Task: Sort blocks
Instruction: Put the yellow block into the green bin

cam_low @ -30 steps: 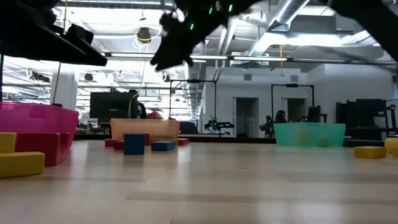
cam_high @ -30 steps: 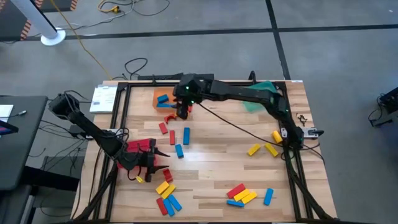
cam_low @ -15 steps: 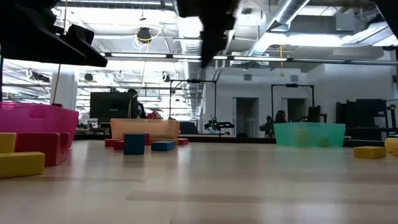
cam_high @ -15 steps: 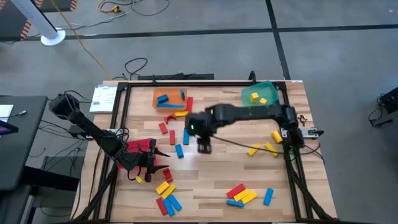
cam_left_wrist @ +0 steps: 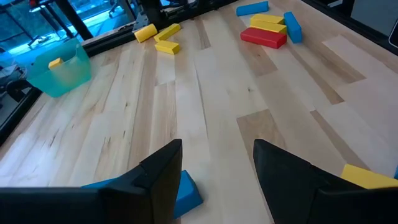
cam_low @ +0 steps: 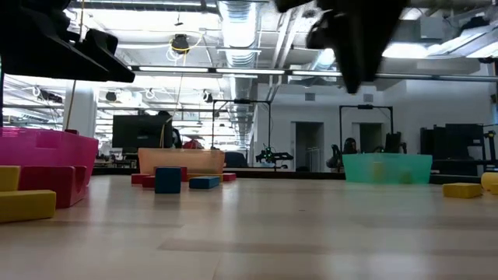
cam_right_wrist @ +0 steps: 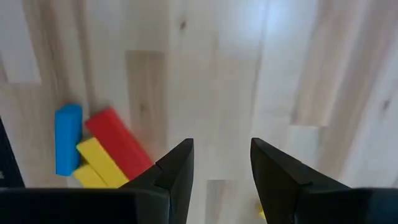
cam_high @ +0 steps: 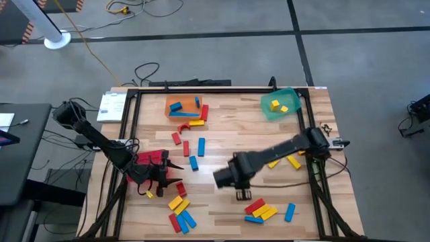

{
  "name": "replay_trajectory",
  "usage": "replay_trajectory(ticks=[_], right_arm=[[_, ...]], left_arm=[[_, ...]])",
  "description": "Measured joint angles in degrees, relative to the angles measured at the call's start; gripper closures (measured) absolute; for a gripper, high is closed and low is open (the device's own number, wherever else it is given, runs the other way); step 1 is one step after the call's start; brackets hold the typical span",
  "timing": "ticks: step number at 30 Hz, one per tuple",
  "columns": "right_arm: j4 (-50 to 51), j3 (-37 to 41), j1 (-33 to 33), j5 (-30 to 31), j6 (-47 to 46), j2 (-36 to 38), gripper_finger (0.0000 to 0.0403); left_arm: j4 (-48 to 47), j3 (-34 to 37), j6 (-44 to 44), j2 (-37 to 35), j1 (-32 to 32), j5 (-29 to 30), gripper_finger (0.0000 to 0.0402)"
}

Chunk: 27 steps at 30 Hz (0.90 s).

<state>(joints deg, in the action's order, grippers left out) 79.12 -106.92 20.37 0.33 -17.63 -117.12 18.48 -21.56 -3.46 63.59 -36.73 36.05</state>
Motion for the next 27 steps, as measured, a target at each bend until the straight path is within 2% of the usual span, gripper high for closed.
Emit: replay_trajectory(ticks=[12,22,27], right_arm=[[-5.87,8.18,13.30,-0.58,-10.08,0.00,0.0230],[-9.73,14.58,18.65,-0.64,-19.13,0.02,0.0230],[-9.66,16.18,22.48,-3.24,-25.34,0.02,0.0230]], left_arm=[[0.62,0.00,-1.90,0.01,0.00,0.00,0.0207],[1.02,0.00,-1.60,0.02,0.07,0.00,0.0207],[1.35,0.00,-1.48,0.02,0.07,0.00,0.0207]])
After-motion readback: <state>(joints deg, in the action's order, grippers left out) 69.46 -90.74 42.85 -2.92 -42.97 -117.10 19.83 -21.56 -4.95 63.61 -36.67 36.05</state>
